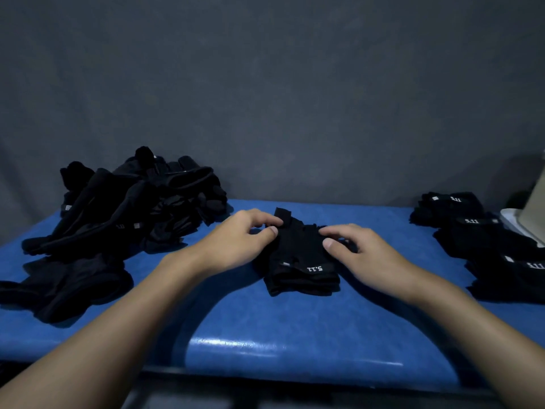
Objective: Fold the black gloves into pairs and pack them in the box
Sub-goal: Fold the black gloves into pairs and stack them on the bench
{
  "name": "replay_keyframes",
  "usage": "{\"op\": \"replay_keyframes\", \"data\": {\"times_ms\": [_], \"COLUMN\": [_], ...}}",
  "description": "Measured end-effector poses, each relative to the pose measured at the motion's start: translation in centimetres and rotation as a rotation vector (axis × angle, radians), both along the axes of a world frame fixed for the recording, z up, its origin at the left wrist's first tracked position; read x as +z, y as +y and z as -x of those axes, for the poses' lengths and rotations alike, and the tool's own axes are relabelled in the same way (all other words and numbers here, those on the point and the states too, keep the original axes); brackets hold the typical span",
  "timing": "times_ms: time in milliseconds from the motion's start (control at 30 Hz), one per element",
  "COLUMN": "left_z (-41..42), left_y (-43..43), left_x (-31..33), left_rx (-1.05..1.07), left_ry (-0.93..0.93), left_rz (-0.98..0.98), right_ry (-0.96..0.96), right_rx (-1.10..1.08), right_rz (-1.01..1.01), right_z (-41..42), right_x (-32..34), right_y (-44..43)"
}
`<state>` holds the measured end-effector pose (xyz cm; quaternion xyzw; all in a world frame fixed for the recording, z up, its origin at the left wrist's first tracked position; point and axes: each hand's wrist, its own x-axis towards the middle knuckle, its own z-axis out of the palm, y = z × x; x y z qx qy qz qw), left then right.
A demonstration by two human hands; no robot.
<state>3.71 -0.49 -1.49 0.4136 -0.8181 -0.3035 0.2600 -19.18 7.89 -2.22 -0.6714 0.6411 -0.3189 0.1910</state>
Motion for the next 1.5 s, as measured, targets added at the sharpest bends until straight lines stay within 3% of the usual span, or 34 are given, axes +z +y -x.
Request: {"op": "replay_keyframes", "data": {"times_ms": [200, 367, 600, 767, 1000, 1500], "left_z": [0.2, 0.0, -0.9, -2.4, -3.6, -3.1], "left_y": [0.0, 0.6, 0.6, 0.1, 0.2, 0.5], "left_x": [0.1, 0.0, -0.1, 0.2, 0.4, 0.2], "left_rx": [0.04, 0.03, 0.011, 0.055, 0.058, 0.057], "left_ry": [0.035, -0.026, -0.048, -0.103, -0.078, 0.037], "left_rz": [0.051, 0.015, 0.023, 0.036, -0.028, 0.167], "right_ry": [-0.092, 0.056, 0.081, 0.025, 0.197, 0.018], "right_rx": [-0.048, -0.073, -0.07, 0.108, 0.21, 0.217], "right_rz": [0.078, -0.074, 0.031, 0.135, 0.153, 0.209], "right_z": [-0.7, -0.8, -0.7, -1.6, -3.1, -3.4], "right_x": [0.5, -0.1, 0.0, 0.7, 0.3, 0.3], "right_y": [-0.4, -0.3, 0.3, 1.5, 2.4, 1.9]}}
